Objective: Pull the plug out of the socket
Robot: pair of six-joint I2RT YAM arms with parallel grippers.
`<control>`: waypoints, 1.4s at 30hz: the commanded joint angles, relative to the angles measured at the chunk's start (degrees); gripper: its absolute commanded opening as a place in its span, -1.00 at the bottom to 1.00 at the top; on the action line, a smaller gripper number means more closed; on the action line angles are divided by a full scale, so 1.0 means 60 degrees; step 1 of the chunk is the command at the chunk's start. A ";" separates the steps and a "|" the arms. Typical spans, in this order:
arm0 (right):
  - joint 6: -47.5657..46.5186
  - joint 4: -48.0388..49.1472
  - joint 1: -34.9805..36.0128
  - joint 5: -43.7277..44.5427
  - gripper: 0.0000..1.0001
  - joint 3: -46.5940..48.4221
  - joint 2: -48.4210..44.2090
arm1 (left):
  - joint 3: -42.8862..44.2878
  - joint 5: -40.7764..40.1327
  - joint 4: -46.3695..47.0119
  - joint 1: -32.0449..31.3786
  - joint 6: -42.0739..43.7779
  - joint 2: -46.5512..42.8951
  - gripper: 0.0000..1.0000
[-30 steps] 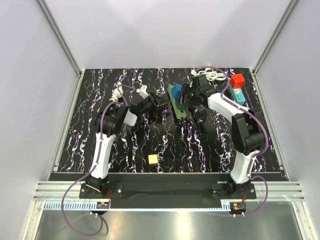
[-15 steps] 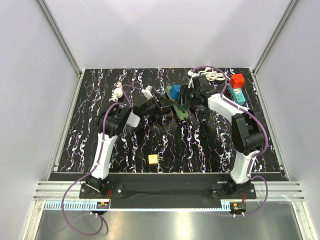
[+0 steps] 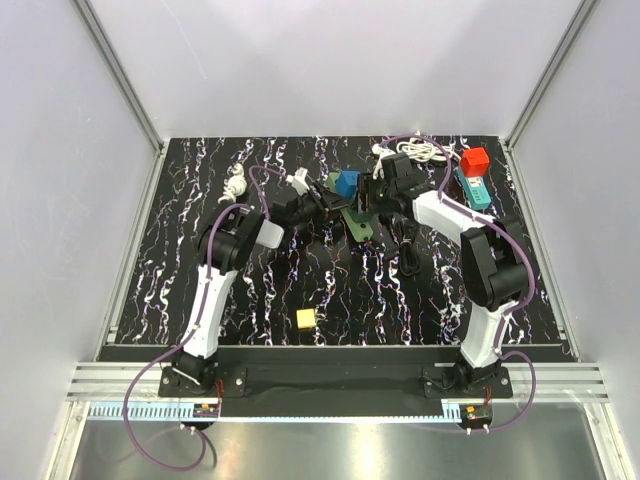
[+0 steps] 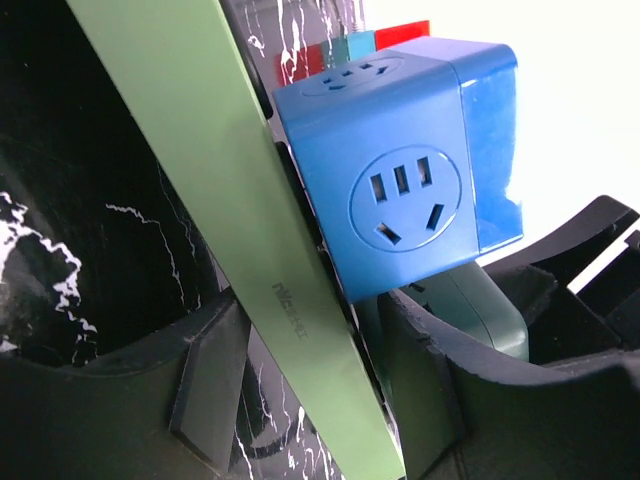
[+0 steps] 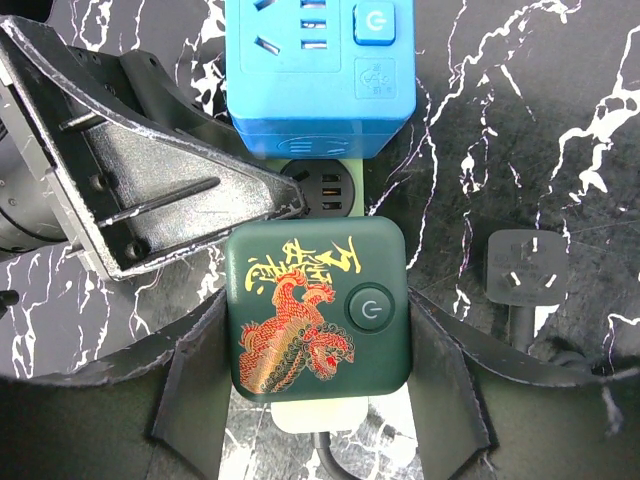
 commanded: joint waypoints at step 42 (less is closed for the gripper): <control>0.3609 0.4171 -0.0641 0.1873 -1.00 -0.2385 -0.2983 | -0.0468 -0.1429 -0.1318 -0.0038 0.1042 -0.0459 -1.00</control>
